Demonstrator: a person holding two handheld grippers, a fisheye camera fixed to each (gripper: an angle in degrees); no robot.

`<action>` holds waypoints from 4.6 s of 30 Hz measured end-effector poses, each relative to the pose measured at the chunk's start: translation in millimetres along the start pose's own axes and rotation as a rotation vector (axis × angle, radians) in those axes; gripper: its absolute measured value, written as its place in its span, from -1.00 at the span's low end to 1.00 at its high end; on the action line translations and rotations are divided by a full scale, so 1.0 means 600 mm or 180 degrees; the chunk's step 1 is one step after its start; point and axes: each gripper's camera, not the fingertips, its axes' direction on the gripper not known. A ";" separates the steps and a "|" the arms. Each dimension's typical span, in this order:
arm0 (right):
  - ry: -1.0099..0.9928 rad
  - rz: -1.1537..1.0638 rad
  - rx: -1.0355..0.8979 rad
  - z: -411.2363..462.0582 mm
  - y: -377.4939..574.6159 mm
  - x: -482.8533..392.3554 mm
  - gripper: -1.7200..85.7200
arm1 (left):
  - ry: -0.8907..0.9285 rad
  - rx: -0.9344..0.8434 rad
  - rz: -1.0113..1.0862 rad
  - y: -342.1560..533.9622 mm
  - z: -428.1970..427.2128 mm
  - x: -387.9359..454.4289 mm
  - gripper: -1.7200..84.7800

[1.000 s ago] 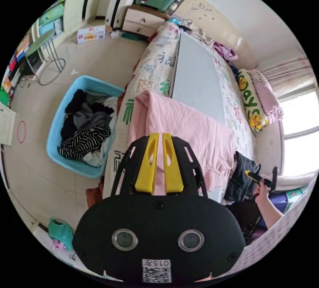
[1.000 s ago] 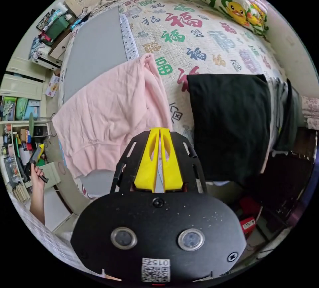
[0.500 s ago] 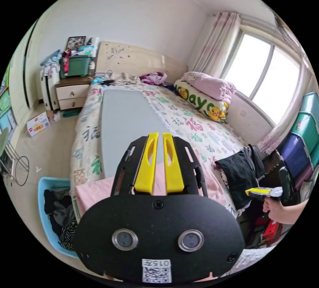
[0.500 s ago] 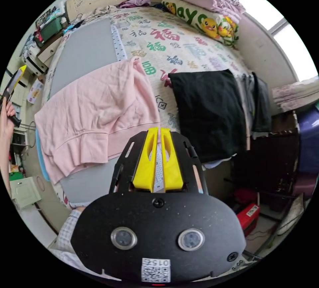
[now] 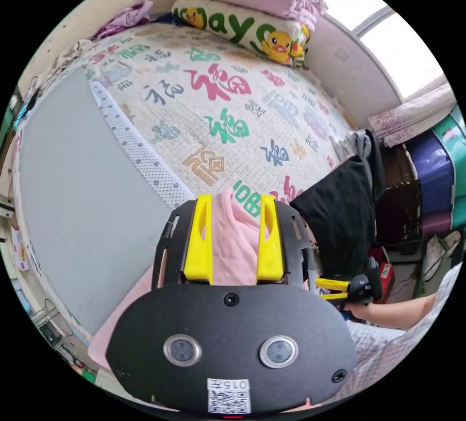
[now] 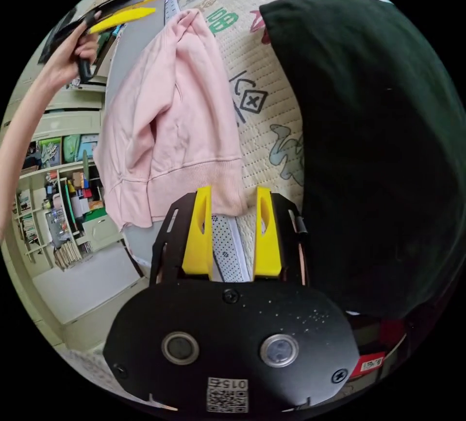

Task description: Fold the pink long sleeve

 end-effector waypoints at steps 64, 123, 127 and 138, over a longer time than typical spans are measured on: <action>0.0820 -0.2664 -0.1407 0.321 0.142 -0.460 -0.90 | 0.0684 0.1178 -0.2594 0.943 0.365 -0.468 -0.92; -0.3218 -0.1779 0.2929 -0.639 0.521 0.194 -0.71 | 0.1812 0.1963 0.1237 0.967 -0.533 0.190 -0.81; -0.3302 -0.1907 0.3136 -0.746 0.575 0.333 -0.71 | 0.1994 0.1864 0.1510 0.855 -0.606 0.402 -0.82; -0.1243 -0.2038 0.3636 -1.211 0.800 0.582 -0.71 | 0.3690 0.1750 0.1426 0.538 -0.630 0.839 -0.82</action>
